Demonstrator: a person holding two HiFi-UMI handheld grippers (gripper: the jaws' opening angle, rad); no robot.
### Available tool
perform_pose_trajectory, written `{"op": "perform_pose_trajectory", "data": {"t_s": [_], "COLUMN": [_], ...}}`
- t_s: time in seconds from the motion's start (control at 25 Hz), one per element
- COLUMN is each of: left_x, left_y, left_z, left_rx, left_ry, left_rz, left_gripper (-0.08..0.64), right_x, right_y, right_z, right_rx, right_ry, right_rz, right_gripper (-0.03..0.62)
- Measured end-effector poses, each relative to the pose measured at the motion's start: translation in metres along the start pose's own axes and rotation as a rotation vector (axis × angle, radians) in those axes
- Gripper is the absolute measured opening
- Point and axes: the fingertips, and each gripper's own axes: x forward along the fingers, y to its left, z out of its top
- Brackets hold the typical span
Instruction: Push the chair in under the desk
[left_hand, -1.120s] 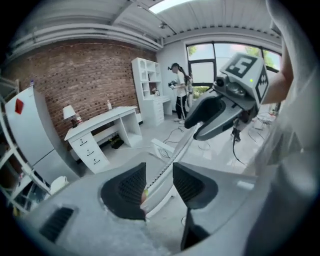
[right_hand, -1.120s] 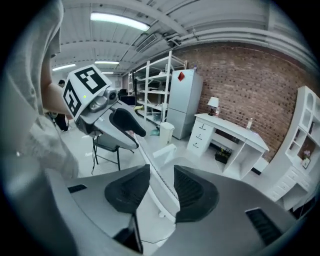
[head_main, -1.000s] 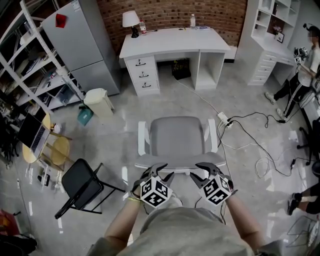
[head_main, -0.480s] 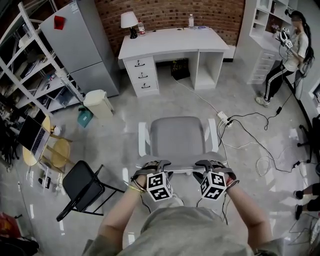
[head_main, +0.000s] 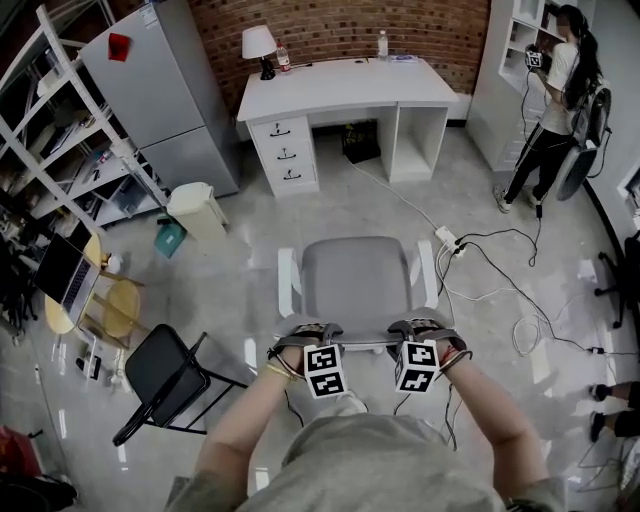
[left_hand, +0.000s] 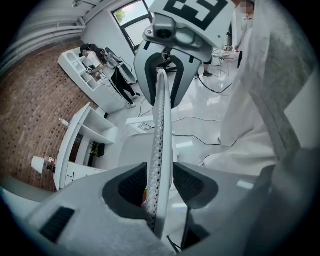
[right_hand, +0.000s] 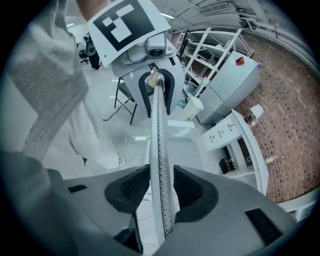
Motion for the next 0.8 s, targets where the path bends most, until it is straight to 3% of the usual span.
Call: {"op": "perform_pose_trajectory", "data": {"t_s": [0.28, 0.52, 0.8], "left_x": [0.018, 0.024, 0.028], "left_y": [0.003, 0.007, 0.01], "left_z": [-0.009, -0.016, -0.023], "left_rx": [-0.03, 0.012, 0.06], "left_ry": [0.036, 0.107, 0.157], "left_rz": [-0.013, 0.02, 0.053], "left_gripper": [0.161, 0.116, 0.037], "right_x": [0.026, 0.033, 0.037], "right_y": [0.006, 0.004, -0.004], "right_z": [-0.001, -0.004, -0.007], "right_rx": [-0.041, -0.047, -0.08], "right_ry": [0.027, 0.066, 0.111], "right_rz": [0.026, 0.022, -0.052], "right_gripper": [0.127, 0.12, 0.038]}}
